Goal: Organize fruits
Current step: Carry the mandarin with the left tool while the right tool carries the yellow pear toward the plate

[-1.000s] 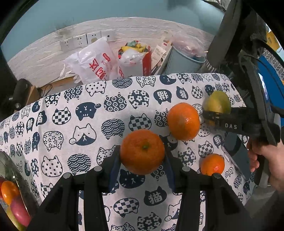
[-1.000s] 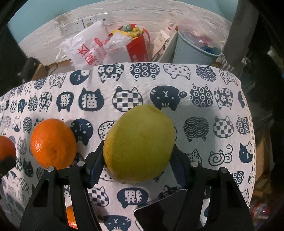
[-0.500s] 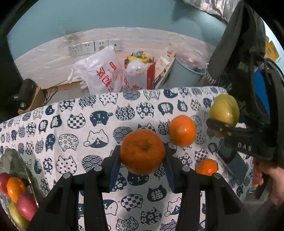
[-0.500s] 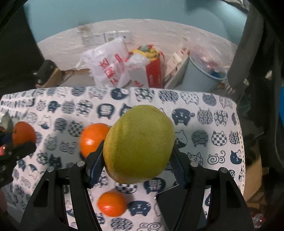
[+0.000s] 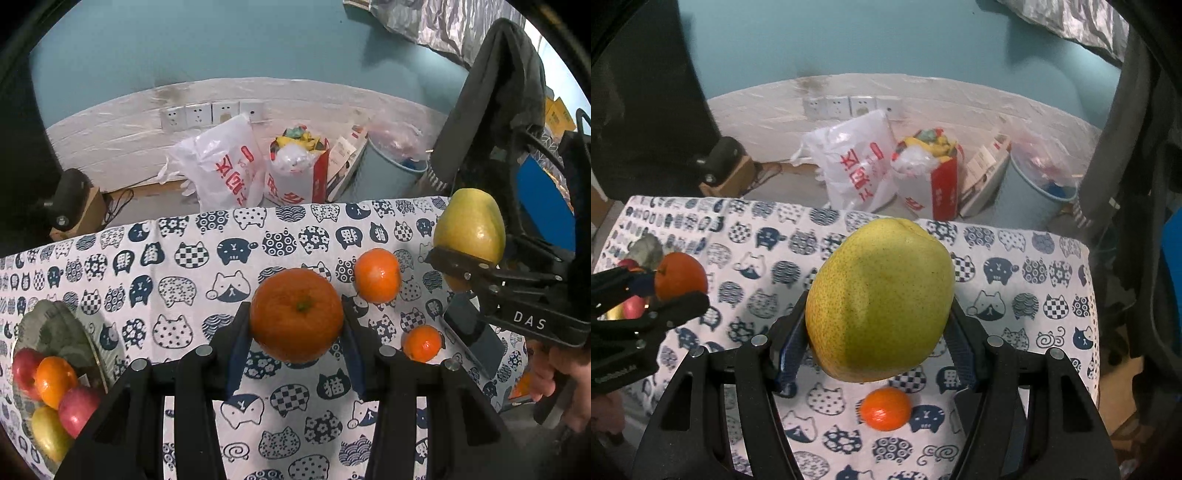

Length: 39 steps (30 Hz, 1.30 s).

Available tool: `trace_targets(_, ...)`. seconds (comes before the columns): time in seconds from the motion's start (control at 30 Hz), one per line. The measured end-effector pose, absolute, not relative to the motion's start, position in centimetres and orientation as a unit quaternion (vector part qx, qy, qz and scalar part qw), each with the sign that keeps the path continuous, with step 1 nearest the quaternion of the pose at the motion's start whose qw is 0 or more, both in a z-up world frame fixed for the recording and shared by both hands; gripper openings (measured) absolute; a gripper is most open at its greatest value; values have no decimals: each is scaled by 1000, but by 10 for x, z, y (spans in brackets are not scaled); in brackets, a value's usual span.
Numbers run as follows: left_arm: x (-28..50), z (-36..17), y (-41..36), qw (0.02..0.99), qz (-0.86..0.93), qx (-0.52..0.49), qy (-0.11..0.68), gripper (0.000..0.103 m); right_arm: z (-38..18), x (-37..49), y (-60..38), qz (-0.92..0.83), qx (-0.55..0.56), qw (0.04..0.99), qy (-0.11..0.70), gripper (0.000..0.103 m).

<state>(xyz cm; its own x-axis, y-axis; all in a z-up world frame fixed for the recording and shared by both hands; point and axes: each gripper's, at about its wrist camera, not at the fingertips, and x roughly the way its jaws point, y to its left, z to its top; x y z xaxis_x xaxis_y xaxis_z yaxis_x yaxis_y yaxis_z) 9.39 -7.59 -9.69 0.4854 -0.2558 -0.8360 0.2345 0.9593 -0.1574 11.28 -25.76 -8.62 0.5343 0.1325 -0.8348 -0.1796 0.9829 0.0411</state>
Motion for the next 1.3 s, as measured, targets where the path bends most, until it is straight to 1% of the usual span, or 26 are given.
trace_targets(0.67, 57, -76, 0, 875, -103, -40, 471, 46, -55, 100, -169, 177, -33, 874, 451, 67)
trace_targets(1.3, 29, -77, 89, 880, -41, -85, 465, 46, -49, 101, -74, 248, -64, 859, 444, 67)
